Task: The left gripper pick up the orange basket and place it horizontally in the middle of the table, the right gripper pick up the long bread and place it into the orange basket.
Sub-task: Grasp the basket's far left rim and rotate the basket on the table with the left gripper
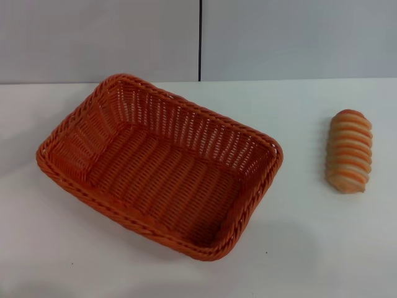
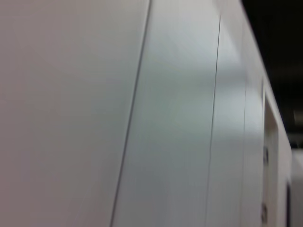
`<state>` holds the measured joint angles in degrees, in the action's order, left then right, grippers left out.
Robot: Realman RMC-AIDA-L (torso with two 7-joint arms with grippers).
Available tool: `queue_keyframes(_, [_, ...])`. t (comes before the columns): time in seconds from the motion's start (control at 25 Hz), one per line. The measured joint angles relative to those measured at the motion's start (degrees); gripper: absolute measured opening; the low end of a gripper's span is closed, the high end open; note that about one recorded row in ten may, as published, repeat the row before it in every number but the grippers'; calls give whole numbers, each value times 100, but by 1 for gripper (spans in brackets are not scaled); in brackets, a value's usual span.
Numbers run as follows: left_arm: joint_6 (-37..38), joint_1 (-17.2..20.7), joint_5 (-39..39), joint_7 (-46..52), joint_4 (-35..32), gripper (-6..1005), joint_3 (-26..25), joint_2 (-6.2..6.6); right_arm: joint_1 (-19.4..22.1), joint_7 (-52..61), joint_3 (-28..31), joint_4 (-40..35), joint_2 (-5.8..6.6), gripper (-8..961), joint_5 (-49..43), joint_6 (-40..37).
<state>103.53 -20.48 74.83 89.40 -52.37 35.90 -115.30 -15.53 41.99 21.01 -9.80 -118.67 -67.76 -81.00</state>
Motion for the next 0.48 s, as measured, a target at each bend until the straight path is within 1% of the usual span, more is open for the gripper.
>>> queue_keyframes(0.08, [-280, -204, 654, 601, -647, 771, 0, -19, 62, 1, 0, 27, 0, 492, 0, 0])
queue_keyframes(0.12, [-280, -204, 654, 601, -647, 771, 0, -19, 62, 1, 0, 27, 0, 492, 0, 0])
queue_keyframes(0.16, [-439, -328, 1032, 858, -943, 771, -1, -19, 105, 2, -1, 32, 0, 492, 0, 0])
queue_keyframes(0.2, [-439, -328, 1032, 858, -943, 771, -1, -19, 122, 2, 2, 34, -2, 492, 0, 0])
queue_keyframes(0.32, [-672, -586, 1837, 1288, -1405, 771, 4, -11, 162, 2, 17, 54, -6, 492, 0, 0])
queue_keyframes(0.36, [-712, -708, 2210, 1432, -1589, 771, 7, -10, 202, 2, 36, 85, -7, 492, 3, -1])
queue_keyframes(0.4, [-732, -763, 2381, 1486, -1679, 771, 10, -15, 202, 2, 36, 85, -7, 492, 3, -1])
queue_keyframes(0.44, [-732, -763, 2381, 1486, -1679, 771, 10, -15, 219, 2, 38, 98, -7, 492, 4, 0])
queue_keyframes(0.48, [-789, -856, 2749, 1594, -1826, 771, 15, -25, 240, 2, 38, 115, -7, 492, 5, 17])
